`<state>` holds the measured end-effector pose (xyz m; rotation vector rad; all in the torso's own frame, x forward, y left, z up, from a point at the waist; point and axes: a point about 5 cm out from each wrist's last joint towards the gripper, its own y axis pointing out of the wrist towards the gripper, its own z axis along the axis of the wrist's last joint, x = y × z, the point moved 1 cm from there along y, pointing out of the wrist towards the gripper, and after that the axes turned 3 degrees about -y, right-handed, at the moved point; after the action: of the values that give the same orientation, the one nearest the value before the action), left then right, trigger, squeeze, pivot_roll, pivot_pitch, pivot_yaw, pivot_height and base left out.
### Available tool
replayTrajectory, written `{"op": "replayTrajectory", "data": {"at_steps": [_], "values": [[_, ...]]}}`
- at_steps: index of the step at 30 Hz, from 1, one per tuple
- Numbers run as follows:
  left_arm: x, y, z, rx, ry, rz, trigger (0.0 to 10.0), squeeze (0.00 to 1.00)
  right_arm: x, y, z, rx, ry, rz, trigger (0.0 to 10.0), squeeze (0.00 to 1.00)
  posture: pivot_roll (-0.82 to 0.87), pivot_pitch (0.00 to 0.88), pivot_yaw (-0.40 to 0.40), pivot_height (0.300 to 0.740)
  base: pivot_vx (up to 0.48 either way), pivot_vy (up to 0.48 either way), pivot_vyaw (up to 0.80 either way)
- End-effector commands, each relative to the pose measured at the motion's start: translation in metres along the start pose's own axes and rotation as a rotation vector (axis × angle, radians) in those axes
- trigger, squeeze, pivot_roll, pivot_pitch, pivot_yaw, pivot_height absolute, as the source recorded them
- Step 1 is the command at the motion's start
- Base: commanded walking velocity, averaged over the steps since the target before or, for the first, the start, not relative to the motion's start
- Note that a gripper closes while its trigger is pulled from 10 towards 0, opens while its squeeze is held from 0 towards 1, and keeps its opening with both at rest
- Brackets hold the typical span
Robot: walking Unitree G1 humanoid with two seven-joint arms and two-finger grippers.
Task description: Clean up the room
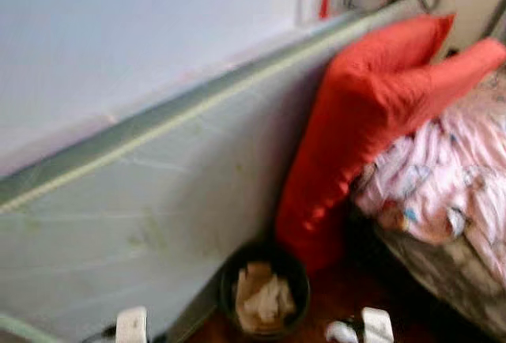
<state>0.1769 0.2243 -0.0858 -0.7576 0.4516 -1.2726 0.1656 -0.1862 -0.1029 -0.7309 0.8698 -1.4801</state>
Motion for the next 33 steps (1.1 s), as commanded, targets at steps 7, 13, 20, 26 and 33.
{"op": "replayTrajectory", "data": {"at_steps": [7, 13, 20, 26, 33], "values": [[-0.0015, -0.0022, -0.0083, -0.028, -0.009, 0.008, 10.0, 0.00, 0.0046, -0.0005, 0.0000, -0.001, 0.002, -0.011, 10.0, 0.00, 0.13, 0.000, 0.025, 0.740, 0.000, 0.000, 0.80], [-0.0015, -0.0022, -0.0085, -0.032, -0.008, 0.009, 10.0, 0.00, 0.0051, -0.0006, -0.0002, -0.004, 0.006, -0.013, 10.0, 0.00, 0.13, 0.000, 0.023, 0.740, 0.000, 0.000, 0.47], [0.0001, -0.0021, -0.0094, -0.035, -0.011, 0.006, 10.0, 0.00, 0.0072, -0.0008, -0.0005, 0.001, 0.024, -0.035, 10.0, 0.00, 0.13, 0.000, 0.017, 0.740, 0.000, 0.000, 0.00], [0.0028, -0.0017, -0.0093, -0.033, -0.017, -0.005, 10.0, 0.00, 0.0082, -0.0010, 0.0009, 0.013, 0.030, -0.037, 10.0, 0.00, 0.13, 0.000, 0.012, 0.740, 0.000, 0.000, 0.00], [0.0036, -0.0014, -0.0087, -0.029, -0.027, -0.009, 10.0, 0.00, 0.0081, -0.0010, 0.0016, 0.019, 0.029, -0.034, 10.0, 0.00, 0.13, 0.000, 0.012, 0.740, 0.000, 0.000, 0.00]]}}
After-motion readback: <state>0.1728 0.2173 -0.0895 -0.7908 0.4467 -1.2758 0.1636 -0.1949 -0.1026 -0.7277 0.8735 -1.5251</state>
